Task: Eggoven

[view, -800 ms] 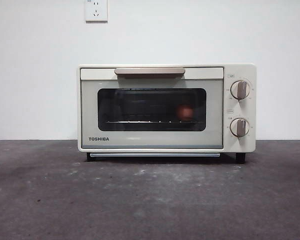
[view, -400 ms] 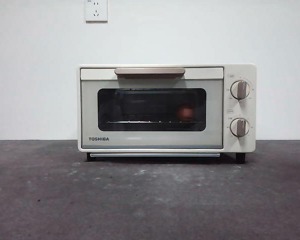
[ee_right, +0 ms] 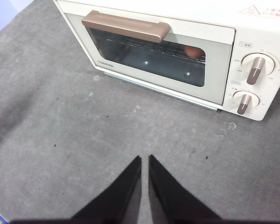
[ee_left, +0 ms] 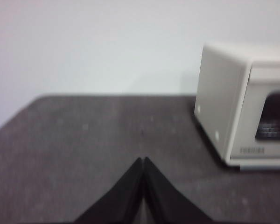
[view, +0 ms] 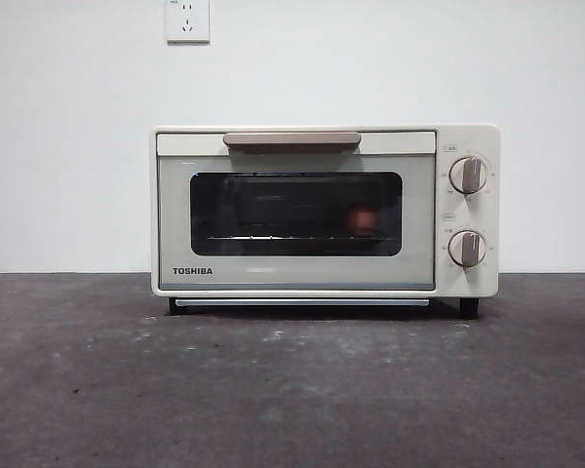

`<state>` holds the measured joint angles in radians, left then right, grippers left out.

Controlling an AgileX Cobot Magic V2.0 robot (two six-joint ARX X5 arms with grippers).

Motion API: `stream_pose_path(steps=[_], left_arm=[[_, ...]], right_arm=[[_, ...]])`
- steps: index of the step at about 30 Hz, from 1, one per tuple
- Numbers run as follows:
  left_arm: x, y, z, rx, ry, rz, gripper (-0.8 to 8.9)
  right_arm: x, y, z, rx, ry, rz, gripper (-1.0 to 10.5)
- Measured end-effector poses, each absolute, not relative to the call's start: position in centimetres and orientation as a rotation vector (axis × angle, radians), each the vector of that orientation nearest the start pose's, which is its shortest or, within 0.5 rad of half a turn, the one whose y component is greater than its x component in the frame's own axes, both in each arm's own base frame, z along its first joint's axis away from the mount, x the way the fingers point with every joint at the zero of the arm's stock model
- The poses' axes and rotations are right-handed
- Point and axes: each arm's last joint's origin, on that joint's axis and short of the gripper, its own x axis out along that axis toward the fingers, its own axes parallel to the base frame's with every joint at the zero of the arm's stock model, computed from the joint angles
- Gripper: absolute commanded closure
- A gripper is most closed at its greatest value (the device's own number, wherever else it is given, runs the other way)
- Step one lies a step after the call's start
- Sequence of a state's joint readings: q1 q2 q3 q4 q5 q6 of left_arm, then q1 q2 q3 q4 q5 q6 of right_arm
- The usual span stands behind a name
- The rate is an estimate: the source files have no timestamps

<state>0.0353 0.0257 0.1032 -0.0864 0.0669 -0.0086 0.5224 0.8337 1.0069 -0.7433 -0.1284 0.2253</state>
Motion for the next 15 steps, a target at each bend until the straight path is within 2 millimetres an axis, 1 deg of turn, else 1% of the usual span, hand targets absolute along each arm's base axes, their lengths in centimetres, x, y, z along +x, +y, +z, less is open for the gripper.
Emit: stream_pose_path(steps=[8,12,15], left_arm=[[9.5,0.1,16.1,-0.026,0.112,-0.031,8.06],[9.5,0.1,16.0,-0.046,0.112,-0.029,8.06],[9.5,0.1,15.7,-0.058,0.15,-0.028,8.06]], right_arm=[[13.2,8.0,34.8,0.098,0.636,0.565,9.4],[13.2,8.0,34.8,0.098,0.636,0.565,9.4],[13.2,8.0,34.8,0.098,0.636,0.565,9.4]])
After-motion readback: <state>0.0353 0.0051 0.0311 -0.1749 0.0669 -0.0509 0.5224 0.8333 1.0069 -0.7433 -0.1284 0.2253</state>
